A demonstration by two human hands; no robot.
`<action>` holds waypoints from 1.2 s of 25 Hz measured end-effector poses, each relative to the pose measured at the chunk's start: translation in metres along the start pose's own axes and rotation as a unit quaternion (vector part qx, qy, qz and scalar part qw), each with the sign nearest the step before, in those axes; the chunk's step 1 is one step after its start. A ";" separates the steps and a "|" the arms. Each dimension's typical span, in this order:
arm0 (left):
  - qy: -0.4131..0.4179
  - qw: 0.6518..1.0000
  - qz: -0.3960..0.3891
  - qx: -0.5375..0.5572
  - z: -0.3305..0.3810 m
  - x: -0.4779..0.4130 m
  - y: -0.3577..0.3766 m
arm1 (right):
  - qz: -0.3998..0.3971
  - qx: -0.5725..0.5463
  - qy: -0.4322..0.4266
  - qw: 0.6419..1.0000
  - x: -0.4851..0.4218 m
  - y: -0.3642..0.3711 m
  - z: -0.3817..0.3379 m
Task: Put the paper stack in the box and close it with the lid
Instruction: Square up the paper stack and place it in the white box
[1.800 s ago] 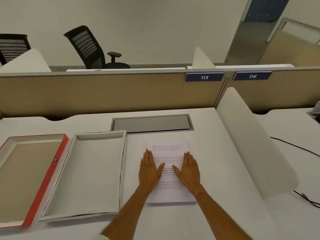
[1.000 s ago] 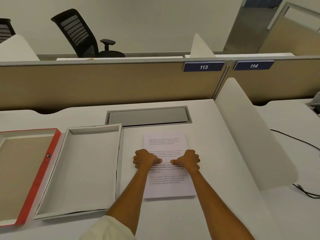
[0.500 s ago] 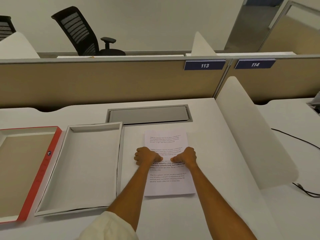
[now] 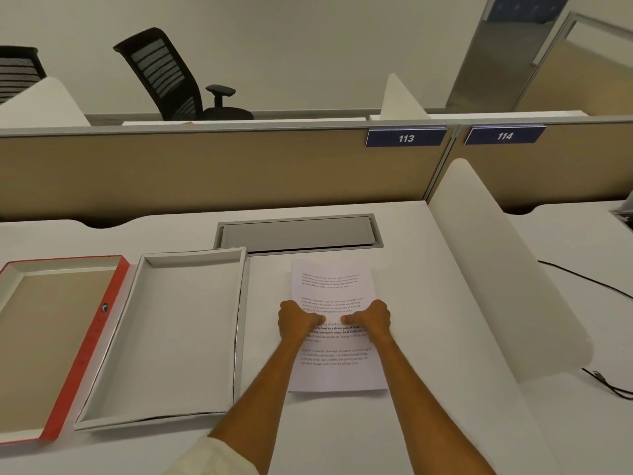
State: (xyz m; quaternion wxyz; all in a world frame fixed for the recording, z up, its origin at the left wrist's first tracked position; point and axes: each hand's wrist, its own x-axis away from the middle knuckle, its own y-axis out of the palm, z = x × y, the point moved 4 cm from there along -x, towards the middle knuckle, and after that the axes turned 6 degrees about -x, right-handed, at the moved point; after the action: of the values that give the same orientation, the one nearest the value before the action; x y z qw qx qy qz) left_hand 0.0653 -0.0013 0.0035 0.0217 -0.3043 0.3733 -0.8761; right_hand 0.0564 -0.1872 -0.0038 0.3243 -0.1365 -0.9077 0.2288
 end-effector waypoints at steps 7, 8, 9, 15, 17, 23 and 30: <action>0.053 0.993 0.086 0.057 0.022 0.022 -0.016 | 0.063 0.005 -0.027 0.998 0.020 -0.015 -0.023; 0.067 0.990 0.107 0.068 0.028 0.026 -0.020 | 0.079 0.001 -0.039 0.996 0.023 -0.020 -0.029; 0.085 0.985 0.126 0.084 0.034 0.030 -0.023 | 0.099 -0.008 -0.059 0.993 0.025 -0.026 -0.036; 0.169 0.942 0.178 0.231 0.048 0.057 -0.035 | 0.163 -0.183 -0.214 0.946 0.052 -0.051 -0.042; 0.186 0.922 0.181 0.286 0.044 0.065 -0.032 | 0.162 -0.222 -0.247 0.929 0.058 -0.052 -0.036; 0.219 0.888 0.183 0.361 0.034 0.078 -0.020 | 0.156 -0.272 -0.276 0.908 0.060 -0.052 -0.019; 0.245 0.880 0.172 0.369 0.031 0.081 -0.015 | 0.142 -0.307 -0.285 0.897 0.056 -0.053 -0.009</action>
State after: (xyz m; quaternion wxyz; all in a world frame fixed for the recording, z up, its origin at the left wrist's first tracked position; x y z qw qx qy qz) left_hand 0.0192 -0.0324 0.0720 0.1900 0.0192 0.0629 -0.9796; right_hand 0.0150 -0.2080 0.0585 -0.0419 -0.2857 -0.9573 0.0119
